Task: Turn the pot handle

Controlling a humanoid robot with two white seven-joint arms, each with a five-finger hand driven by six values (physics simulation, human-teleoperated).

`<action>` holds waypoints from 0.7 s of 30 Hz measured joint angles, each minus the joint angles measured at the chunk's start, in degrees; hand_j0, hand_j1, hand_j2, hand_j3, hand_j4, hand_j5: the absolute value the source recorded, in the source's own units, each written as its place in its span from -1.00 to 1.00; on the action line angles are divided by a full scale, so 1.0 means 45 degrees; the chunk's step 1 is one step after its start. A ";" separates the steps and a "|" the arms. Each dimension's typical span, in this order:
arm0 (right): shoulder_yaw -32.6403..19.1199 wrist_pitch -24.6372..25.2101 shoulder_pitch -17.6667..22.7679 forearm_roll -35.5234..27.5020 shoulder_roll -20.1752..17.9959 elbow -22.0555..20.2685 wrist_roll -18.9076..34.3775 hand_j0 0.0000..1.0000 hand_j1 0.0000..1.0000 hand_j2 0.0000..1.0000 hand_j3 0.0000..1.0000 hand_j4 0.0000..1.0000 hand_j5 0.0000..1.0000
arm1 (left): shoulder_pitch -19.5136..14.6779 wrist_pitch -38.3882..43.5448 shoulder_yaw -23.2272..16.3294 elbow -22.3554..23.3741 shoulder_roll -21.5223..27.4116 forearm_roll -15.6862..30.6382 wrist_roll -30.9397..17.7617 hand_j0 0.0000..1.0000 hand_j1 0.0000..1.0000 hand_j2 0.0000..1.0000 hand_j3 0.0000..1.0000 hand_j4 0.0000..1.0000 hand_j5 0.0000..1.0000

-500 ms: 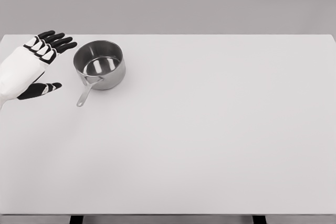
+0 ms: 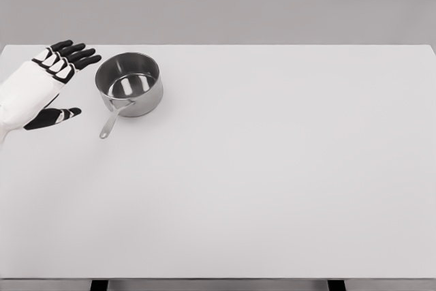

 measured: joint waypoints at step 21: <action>-0.0001 0.0000 0.0000 0.0000 0.0000 -0.0003 0.0007 1.00 1.00 1.00 1.00 1.00 1.00 | -0.2168 0.0000 -0.2754 -0.0079 -0.0379 -0.0353 0.0151 1.00 1.00 1.00 1.00 1.00 1.00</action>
